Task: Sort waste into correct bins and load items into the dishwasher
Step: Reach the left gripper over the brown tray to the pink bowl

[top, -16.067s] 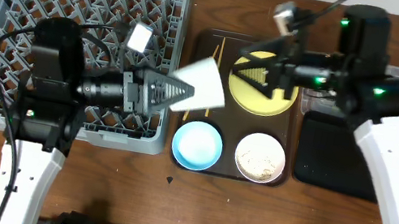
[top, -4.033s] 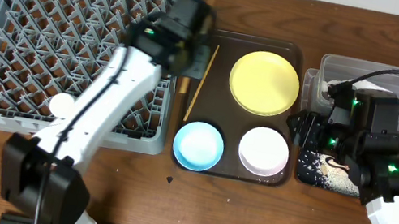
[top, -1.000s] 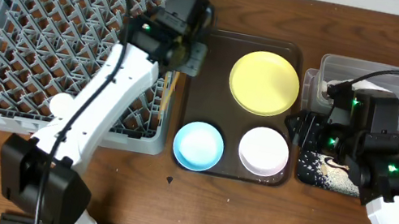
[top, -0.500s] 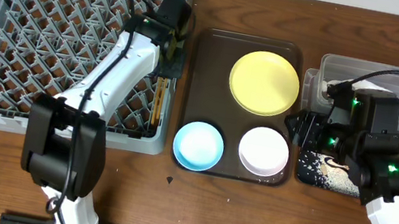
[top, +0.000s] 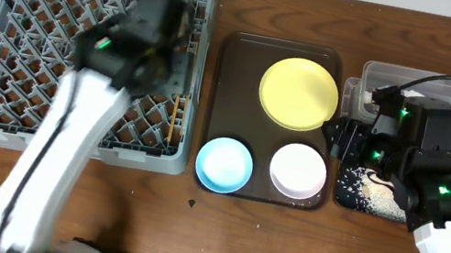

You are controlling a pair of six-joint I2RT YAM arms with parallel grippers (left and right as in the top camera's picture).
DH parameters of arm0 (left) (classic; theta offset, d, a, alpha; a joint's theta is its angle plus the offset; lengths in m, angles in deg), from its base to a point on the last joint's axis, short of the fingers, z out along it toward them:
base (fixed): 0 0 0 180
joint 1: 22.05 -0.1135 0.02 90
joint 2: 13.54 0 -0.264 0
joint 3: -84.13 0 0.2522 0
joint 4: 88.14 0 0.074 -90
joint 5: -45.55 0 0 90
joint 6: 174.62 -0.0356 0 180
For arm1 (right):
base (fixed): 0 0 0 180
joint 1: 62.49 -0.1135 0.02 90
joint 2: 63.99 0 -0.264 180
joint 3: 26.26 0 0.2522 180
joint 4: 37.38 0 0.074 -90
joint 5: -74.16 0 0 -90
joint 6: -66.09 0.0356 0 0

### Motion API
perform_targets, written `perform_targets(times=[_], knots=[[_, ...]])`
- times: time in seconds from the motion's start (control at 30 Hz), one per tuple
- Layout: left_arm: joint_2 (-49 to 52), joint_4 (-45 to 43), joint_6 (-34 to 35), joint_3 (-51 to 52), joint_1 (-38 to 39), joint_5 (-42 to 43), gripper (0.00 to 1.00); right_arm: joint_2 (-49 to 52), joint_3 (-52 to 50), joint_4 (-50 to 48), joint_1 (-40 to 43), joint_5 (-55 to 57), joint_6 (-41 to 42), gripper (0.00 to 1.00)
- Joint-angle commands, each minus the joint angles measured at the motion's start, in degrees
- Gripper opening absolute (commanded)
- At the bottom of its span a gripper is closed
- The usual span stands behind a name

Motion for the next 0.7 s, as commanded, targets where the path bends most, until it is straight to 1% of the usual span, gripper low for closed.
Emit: perform_targets(times=[0.0,0.1,0.23,0.27,0.33,0.6,0.67], knots=[[-6.2,2.4,-0.2,-1.2,-0.1,0.2,0.74,-0.1,0.3,-0.1,0.3,-0.2,-2.0,0.65],[-11.0,5.0,-0.2,-1.2,-0.1,0.2,0.76,-0.1,0.3,-0.1,0.3,-0.3,-2.0,0.68],[-14.8,6.8,-0.2,-1.2,-0.1,0.2,0.83,-0.1,0.3,-0.1,0.3,-2.5,-3.2,0.66],[-15.6,7.1,-0.2,-1.2,-0.1,0.2,0.86,-0.1,0.3,-0.1,0.3,-3.6,-4.0,0.66],[-16.7,7.3,-0.2,-1.2,-0.1,0.2,0.88,-0.1,0.3,0.0,0.0,-4.3,-4.6,0.66],[-17.2,7.3,-0.2,-1.2,-0.1,0.2,0.9,0.0,0.3,-0.1,-4.1,-2.8,-6.9,0.66],[-17.1,7.2,0.9,-1.2,-0.1,2.6,0.91,0.0,0.3,-0.1,-4.2,-2.3,-6.9,0.68]])
